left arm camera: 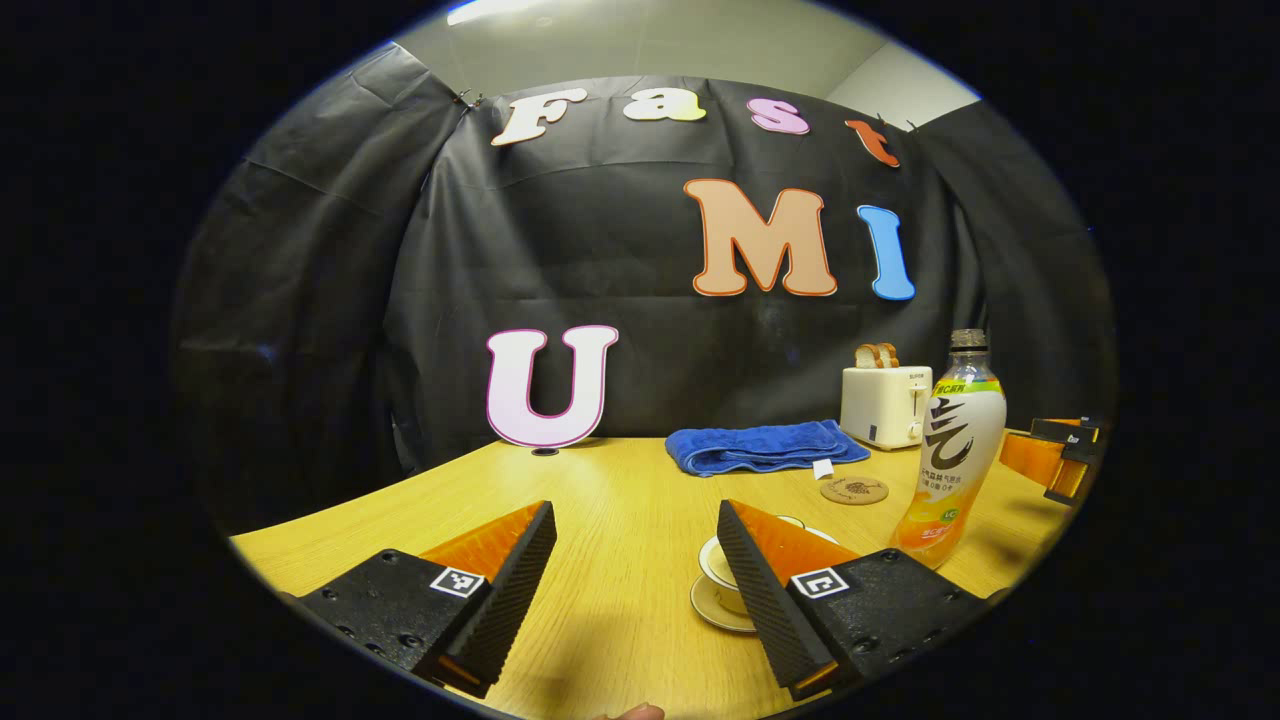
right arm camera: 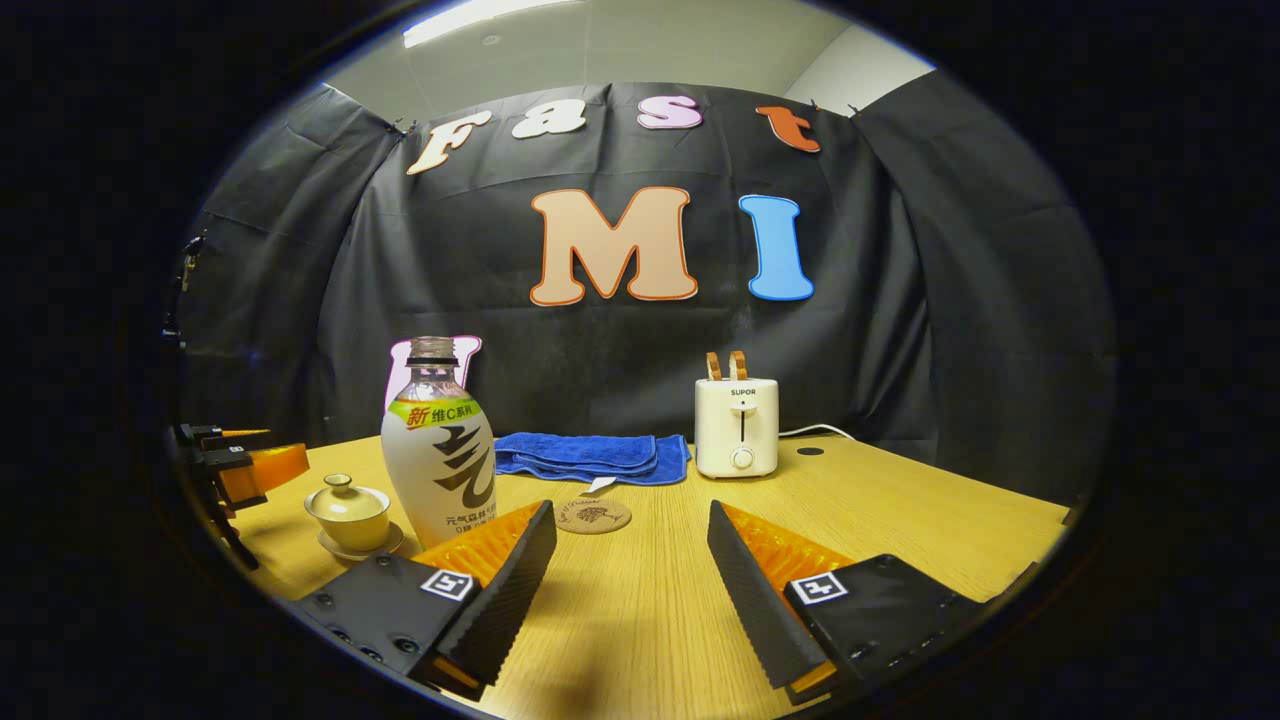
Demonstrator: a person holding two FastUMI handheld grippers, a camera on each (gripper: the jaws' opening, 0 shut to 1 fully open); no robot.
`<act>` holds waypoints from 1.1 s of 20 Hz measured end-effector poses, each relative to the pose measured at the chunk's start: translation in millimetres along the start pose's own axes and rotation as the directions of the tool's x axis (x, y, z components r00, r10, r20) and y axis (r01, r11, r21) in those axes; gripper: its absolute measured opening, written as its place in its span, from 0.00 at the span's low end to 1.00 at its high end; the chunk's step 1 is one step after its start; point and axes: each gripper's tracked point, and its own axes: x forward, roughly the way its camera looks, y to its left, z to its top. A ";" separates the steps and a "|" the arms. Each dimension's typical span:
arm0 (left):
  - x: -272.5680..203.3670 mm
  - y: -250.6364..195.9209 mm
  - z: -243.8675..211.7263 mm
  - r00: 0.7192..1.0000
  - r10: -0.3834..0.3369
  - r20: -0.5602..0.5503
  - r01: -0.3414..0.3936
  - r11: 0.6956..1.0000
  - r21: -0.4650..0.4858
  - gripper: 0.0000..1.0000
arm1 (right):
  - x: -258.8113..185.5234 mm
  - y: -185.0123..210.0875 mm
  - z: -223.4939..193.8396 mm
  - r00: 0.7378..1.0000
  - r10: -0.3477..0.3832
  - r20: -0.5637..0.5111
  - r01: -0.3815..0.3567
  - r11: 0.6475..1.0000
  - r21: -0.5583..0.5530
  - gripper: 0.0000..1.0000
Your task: Open the teacup lid with one hand, grasp the water bottle and pour water into the teacup with the other hand; after pouring, place the water bottle on the coaster and then close the teacup lid.
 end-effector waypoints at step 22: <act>18.5 -82.3 -12.1 0.952 -0.272 -0.142 0.278 0.960 0.025 0.92 | 0.2 6.6 -0.2 1.000 0.026 -0.002 -0.026 1.000 0.001 0.94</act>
